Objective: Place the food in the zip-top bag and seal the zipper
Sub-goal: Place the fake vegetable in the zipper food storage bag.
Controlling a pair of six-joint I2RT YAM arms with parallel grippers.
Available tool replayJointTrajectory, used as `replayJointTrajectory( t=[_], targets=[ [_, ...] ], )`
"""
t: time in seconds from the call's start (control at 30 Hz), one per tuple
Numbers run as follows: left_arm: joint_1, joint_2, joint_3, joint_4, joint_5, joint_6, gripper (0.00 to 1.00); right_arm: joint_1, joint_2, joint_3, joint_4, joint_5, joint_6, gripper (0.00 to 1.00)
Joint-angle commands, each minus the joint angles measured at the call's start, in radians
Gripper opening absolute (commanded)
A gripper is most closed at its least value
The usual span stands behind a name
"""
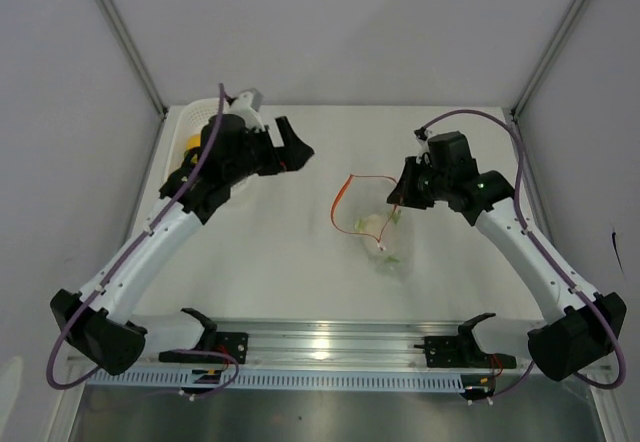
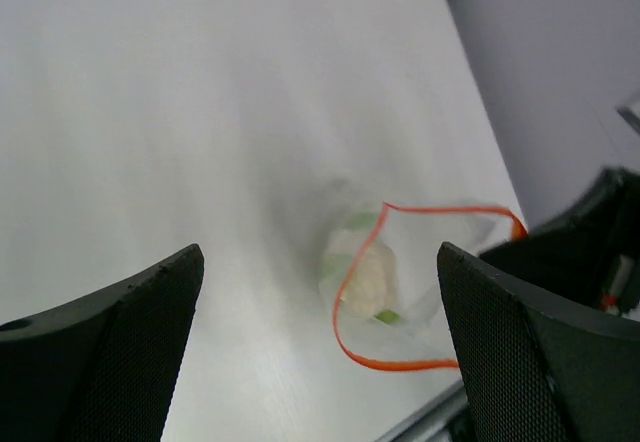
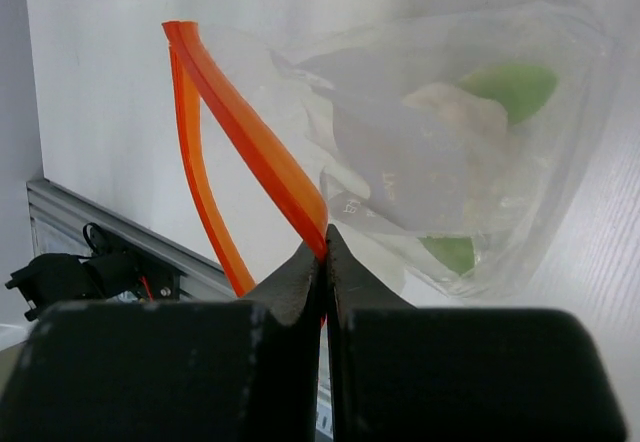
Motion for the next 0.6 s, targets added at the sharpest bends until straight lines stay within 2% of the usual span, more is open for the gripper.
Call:
replayJointTrajectory(
  t=[0.0, 0.03, 0.1, 0.17, 0.37, 0.57],
  targets=[
    [0.139, 0.066, 0.109, -0.131, -0.135, 0.032, 0.99, 0.017, 0.005, -0.032, 0.114, 0.014, 0.007, 0.0],
    [0.165, 0.095, 0.151, -0.185, -0.149, 0.041, 0.99, 0.018, 0.008, -0.032, 0.117, 0.026, 0.005, 0.0],
    [0.214, 0.141, 0.169, -0.202, -0.268, 0.046, 1.0, 0.021, 0.008, -0.033, 0.126, 0.034, 0.006, 0.0],
    [0.256, 0.188, 0.165, -0.201, -0.314, 0.021, 1.0, 0.024, 0.011, -0.029, 0.125, 0.035, 0.014, 0.0],
    [0.384, 0.241, 0.022, 0.043, -0.433, -0.014, 0.97, 0.032, 0.011, -0.037, 0.134, 0.049, -0.004, 0.0],
    [0.46, 0.453, 0.174, 0.04, -0.551, 0.046, 0.98, 0.034, 0.02, -0.043, 0.14, 0.049, -0.035, 0.0]
  ],
)
